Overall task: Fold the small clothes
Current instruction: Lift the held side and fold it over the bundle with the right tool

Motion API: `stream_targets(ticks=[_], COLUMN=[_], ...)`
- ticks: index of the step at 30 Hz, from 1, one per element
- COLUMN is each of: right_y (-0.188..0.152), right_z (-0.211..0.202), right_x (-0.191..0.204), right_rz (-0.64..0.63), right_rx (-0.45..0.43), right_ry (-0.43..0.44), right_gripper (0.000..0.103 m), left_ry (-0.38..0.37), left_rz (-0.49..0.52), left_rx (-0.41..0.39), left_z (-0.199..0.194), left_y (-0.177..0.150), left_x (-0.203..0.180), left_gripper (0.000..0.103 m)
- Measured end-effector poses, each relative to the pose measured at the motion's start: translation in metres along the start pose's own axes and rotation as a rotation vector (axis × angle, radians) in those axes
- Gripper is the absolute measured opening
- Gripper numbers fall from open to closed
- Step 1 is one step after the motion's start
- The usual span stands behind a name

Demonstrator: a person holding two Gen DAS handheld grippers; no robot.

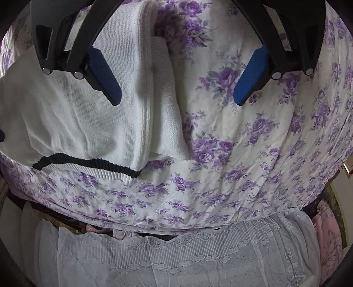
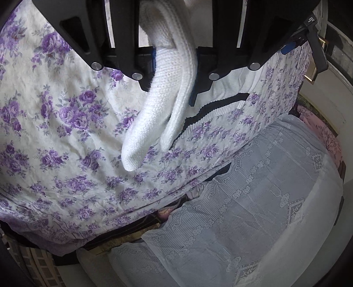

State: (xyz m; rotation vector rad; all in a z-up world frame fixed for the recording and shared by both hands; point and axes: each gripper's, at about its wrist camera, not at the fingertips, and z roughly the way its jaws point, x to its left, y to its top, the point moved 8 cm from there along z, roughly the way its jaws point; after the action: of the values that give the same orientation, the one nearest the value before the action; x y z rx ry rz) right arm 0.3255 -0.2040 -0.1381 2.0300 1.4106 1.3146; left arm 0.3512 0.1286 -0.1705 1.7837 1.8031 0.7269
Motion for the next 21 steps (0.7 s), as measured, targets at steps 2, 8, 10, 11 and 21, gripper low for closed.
stream_targets(ticks=[2, 8, 10, 11, 21], right_y=[0.001, 0.004, 0.004, 0.004, -0.001], right_z=[-0.002, -0.003, -0.005, -0.005, -0.002], right_x=[0.012, 0.042, 0.052, 0.058, 0.121], right_rz=[-0.041, -0.115, -0.137, -0.152, -0.264], right_rx=[-0.014, -0.039, -0.045, -0.049, -0.061], right_ry=[-0.015, -0.033, -0.033, -0.034, 0.004], right_gripper=[0.023, 0.023, 0.022, 0.022, 0.022], left_ry=[-0.004, -0.017, -0.026, -0.027, -0.038], left_rz=[-0.012, -0.071, -0.085, -0.092, -0.116], left_rx=[0.005, 0.037, 0.038, 0.038, 0.047], left_z=[0.001, 0.006, 0.006, 0.006, 0.010], left_y=[0.000, -0.002, -0.001, -0.001, 0.002], left_x=[0.000, 0.014, 0.017, 0.019, 0.025], left_gripper=[0.099, 0.099, 0.099, 0.099, 0.099])
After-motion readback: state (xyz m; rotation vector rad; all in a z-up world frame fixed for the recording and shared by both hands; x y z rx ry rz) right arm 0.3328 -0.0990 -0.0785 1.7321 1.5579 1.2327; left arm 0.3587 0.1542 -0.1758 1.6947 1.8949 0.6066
